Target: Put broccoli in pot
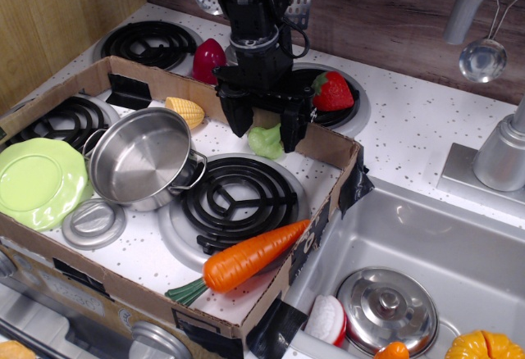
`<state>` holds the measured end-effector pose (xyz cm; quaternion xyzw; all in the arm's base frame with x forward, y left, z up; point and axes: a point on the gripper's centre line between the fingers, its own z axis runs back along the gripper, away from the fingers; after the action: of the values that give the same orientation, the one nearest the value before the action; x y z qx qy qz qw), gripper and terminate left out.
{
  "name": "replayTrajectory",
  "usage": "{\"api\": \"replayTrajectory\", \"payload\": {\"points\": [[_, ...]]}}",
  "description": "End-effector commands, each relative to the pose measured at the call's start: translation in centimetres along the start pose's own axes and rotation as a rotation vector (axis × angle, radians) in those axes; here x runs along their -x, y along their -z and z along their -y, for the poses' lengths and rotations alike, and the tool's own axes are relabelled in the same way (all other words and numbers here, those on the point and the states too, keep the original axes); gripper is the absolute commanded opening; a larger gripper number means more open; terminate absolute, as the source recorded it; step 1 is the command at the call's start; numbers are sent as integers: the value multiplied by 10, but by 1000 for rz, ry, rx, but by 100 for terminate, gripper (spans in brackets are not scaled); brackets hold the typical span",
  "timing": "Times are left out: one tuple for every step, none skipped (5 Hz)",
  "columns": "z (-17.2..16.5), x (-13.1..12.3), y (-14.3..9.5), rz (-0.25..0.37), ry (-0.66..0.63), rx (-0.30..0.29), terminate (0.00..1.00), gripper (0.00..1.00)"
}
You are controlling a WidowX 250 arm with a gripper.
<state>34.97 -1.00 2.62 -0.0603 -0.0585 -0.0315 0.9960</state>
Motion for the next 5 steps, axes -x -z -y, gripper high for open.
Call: {"api": "replayTrajectory", "payload": {"points": [[6,-10,6,54,-15,17,0,100],[5,-7,11,45,-10,8,0,100],[6,-4,-4,65,-11,-23,0,0],[11,3,-34,111,4,-70,0,0],[14,8,-63,156,30,-97,0,0]]}}
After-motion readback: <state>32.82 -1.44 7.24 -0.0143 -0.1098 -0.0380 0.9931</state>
